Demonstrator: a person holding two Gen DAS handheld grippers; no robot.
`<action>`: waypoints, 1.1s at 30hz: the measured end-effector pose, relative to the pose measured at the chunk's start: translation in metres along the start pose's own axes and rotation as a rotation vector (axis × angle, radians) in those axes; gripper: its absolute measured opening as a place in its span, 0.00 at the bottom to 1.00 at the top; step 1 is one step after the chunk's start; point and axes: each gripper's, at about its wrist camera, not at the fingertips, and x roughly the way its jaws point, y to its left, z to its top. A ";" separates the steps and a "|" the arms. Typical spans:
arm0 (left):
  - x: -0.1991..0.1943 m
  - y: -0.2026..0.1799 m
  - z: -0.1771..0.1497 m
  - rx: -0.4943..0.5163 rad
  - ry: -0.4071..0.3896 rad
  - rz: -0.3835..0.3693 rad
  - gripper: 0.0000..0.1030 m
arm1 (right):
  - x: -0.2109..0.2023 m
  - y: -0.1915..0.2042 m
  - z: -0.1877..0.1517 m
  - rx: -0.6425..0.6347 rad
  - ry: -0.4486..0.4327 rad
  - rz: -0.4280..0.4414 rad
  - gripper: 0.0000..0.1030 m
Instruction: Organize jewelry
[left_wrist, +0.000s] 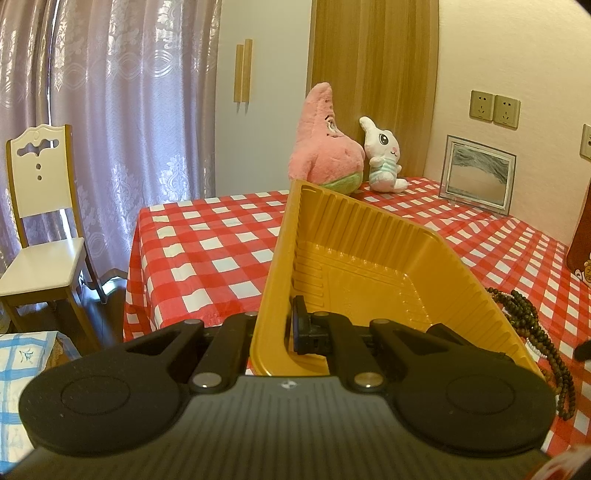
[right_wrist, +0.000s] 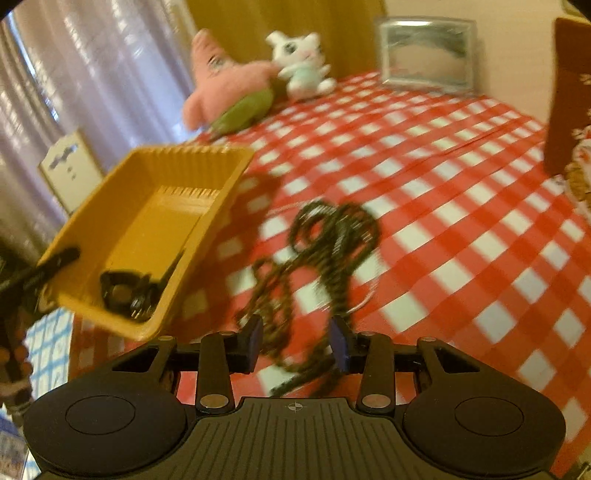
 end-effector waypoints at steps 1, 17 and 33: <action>0.000 0.000 0.000 0.000 0.000 0.000 0.05 | 0.003 0.002 -0.003 -0.006 0.009 0.010 0.39; 0.000 0.000 0.001 -0.001 0.000 0.000 0.05 | 0.052 0.027 0.009 -0.209 -0.015 -0.077 0.14; 0.000 0.000 0.001 0.000 0.001 -0.001 0.05 | 0.076 0.042 0.007 -0.318 -0.018 -0.119 0.11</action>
